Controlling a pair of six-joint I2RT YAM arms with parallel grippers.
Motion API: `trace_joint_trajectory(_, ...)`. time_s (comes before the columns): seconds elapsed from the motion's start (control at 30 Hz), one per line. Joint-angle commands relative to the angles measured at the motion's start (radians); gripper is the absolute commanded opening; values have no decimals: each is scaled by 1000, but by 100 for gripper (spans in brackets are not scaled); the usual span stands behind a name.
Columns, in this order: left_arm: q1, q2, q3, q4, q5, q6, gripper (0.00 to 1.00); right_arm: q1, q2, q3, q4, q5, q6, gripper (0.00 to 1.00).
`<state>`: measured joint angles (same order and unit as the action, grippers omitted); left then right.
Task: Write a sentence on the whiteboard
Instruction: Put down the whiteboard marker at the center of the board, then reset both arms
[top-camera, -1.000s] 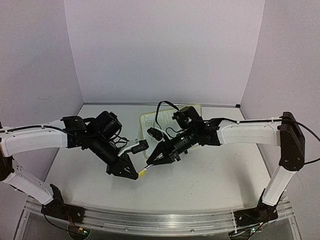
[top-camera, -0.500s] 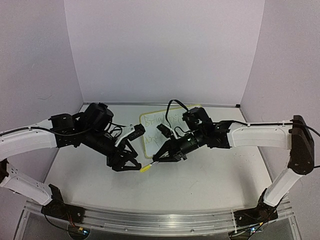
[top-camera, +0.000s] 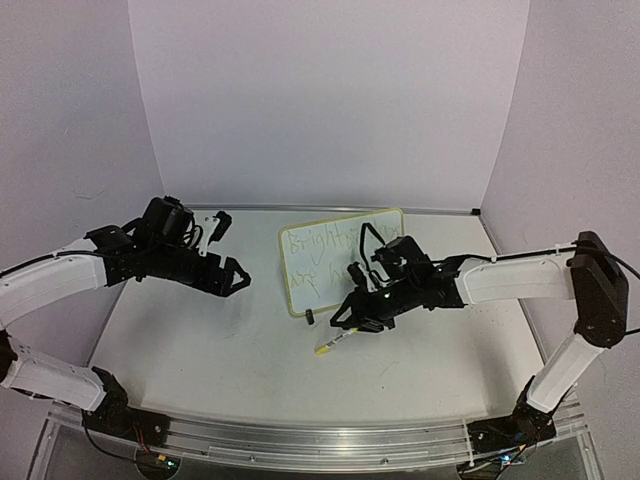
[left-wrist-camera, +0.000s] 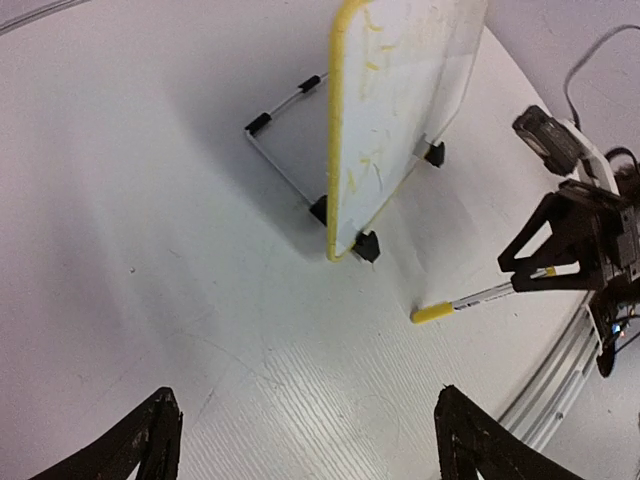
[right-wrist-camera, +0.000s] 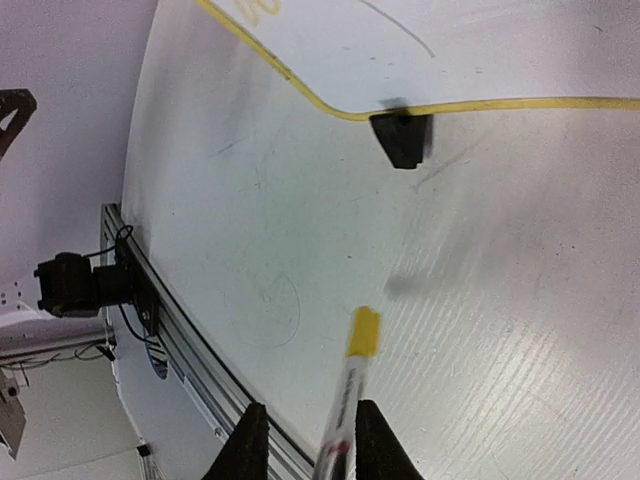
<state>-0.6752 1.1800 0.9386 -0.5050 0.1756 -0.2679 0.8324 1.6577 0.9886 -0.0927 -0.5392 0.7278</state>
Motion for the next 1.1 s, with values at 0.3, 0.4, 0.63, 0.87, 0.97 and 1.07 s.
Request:
trace_joint_trajectory(0.3, 142, 68, -49, 120, -131, -133, 95, -134, -86, -64, -51, 226, -64, 92)
trace_joint_trajectory(0.4, 206, 75, -93, 163, -129, -125, 96, -184, -140, -88, -66, 269, -98, 98)
trace_joint_trajectory(0.63, 408, 110, -135, 244, -112, -90, 96, -364, -246, -144, -67, 301, -217, 98)
trace_joint_trajectory(0.87, 602, 128, -150, 365, -158, -86, 96, -611, -363, -192, -47, 348, -323, 98)
trace_joint_trajectory(0.97, 624, 73, -184, 435, -264, -78, 96, -667, -460, -225, -11, 430, -366, 98)
trace_joint_trajectory(1.07, 625, -8, -272, 571, -367, -53, 96, -687, -588, -302, 76, 521, -405, 98)
